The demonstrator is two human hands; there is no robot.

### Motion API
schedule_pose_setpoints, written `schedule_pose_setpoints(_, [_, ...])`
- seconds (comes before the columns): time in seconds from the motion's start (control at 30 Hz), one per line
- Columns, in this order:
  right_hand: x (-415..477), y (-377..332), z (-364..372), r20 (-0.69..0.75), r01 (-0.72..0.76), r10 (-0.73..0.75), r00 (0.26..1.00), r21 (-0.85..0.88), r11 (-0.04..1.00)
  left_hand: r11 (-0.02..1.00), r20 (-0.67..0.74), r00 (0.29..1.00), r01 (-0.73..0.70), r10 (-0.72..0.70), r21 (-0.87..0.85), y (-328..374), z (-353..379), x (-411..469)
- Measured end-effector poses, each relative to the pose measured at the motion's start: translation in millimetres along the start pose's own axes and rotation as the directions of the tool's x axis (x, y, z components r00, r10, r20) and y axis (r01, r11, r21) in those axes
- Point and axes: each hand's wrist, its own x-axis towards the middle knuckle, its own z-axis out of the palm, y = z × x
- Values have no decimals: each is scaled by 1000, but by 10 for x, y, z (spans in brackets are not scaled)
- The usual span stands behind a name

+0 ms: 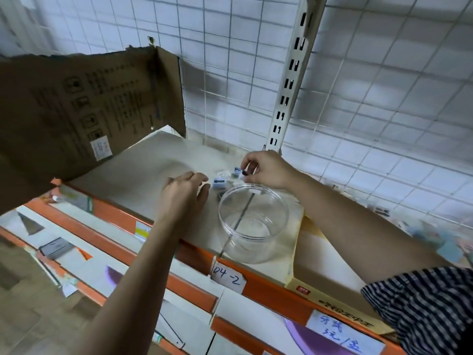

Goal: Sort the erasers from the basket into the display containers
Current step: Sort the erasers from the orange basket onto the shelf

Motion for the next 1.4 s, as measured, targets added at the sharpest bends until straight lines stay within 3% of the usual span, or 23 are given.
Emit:
schedule_pose_setpoints(0.37, [-149,78,-78,-55,-14,19,998,86,996,997,-5,997,-74,74,-9,-12,-17,-9])
schedule_pose_setpoints(0.53, [-507,249,-379,-158,-33,56,986,144,989,971,-173,976,-161,130,-176,269,-300,91])
schedule_pose_setpoints(0.7, [-1026,494,-765,-313,-82,133,940,170,982,917,-286,911,-354,296,-181,1036,-590,329])
schedule_pose_setpoints(0.9, [-1854,834,-1208,-462,-161,191,866,104,982,846,-158,872,-488,464,-213,2176,-478,314])
schedule_pose_setpoints(1.03, [-2578,1120,-1559,-534,-251,230,813,34,967,747,-94,785,-614,613,-253,3078,-364,173])
schedule_pose_setpoints(1.2, [-3565,1566,-2002,-600,-382,310,737,9,924,652,-79,726,-655,683,-383,4218,-128,-88])
schedule_pose_setpoints(1.4, [-4582,2088,-2373,-599,-508,379,706,-55,860,618,-10,704,-629,710,-472,5149,269,-429])
